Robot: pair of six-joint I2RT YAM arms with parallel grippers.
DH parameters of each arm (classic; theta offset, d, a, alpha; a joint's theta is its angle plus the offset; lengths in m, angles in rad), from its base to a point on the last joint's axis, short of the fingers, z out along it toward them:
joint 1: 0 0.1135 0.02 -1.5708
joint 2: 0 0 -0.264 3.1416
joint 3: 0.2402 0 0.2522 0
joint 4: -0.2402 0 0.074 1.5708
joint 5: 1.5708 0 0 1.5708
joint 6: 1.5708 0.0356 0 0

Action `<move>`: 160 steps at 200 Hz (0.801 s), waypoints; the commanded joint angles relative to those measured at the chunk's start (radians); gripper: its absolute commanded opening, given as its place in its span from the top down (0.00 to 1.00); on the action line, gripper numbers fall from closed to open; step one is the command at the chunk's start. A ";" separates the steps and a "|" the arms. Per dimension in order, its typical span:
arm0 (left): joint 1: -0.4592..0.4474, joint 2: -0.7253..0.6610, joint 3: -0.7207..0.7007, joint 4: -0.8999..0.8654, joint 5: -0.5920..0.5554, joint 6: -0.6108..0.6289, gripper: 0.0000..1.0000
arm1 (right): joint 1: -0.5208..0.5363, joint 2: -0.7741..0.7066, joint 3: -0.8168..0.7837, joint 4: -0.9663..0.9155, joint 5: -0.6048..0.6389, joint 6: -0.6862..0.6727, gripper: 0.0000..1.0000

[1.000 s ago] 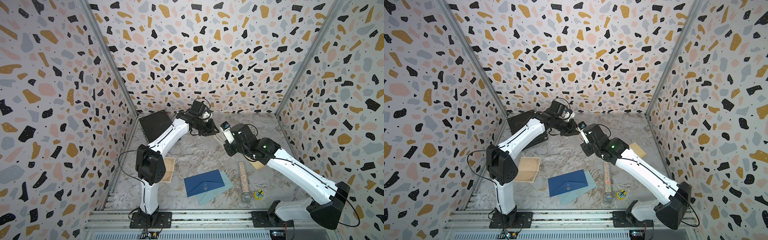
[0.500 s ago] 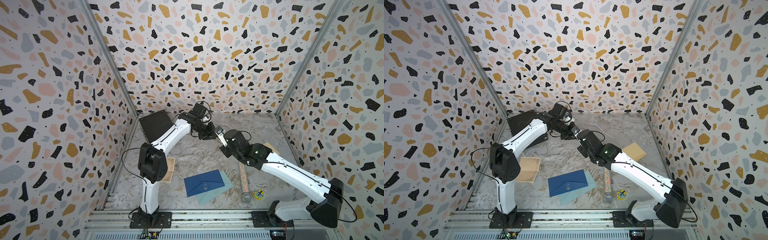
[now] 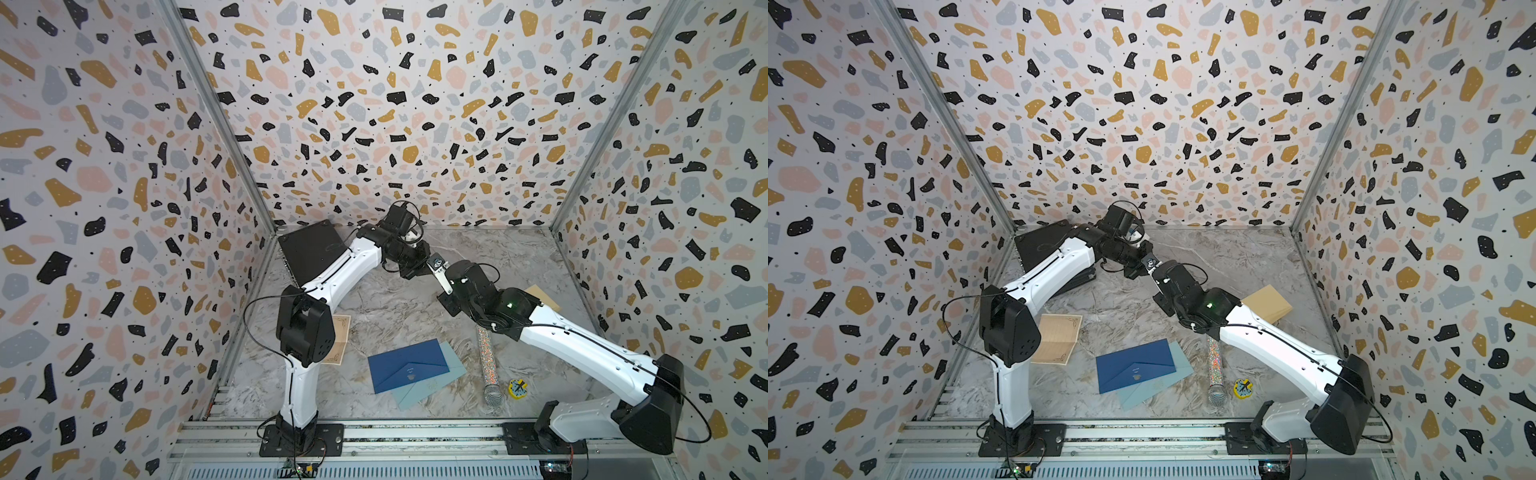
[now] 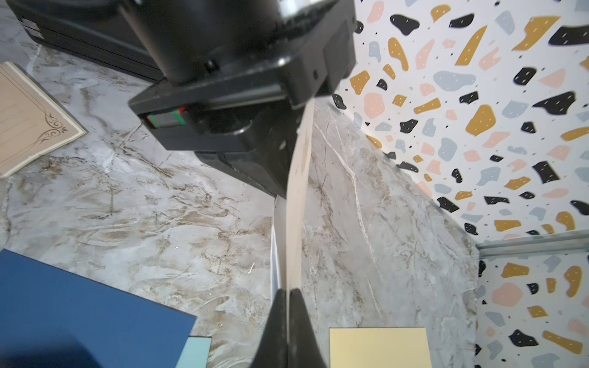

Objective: Take the letter paper out of the envelope
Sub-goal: Take out the letter paper from the envelope.

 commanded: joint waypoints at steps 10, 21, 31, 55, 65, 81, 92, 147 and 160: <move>0.017 -0.040 0.042 0.068 0.059 -0.084 1.00 | -0.056 0.020 -0.007 -0.047 -0.041 0.067 1.00; 0.019 -0.036 0.052 0.068 0.071 -0.094 1.00 | -0.071 0.026 -0.006 -0.051 -0.043 0.073 1.00; 0.019 -0.037 0.057 0.066 0.077 -0.097 1.00 | -0.084 0.033 0.002 -0.056 -0.034 0.079 1.00; 0.023 -0.043 0.059 0.072 0.082 -0.111 1.00 | -0.132 0.053 0.029 -0.079 -0.034 0.100 1.00; 0.028 -0.052 0.055 0.096 0.080 -0.123 1.00 | -0.148 0.065 0.039 -0.089 -0.033 0.105 1.00; 0.038 -0.075 0.040 0.154 0.069 -0.141 1.00 | -0.196 0.097 0.062 -0.126 -0.027 0.154 1.00; 0.044 -0.087 0.033 0.172 0.053 -0.125 1.00 | -0.260 0.104 0.057 -0.129 -0.062 0.226 1.00; 0.059 -0.184 -0.225 0.338 0.026 -0.013 1.00 | -0.633 0.189 0.039 0.124 -0.468 0.568 1.00; 0.059 -0.204 -0.302 0.390 0.038 0.001 1.00 | -0.714 0.243 0.040 0.204 -0.569 0.653 1.00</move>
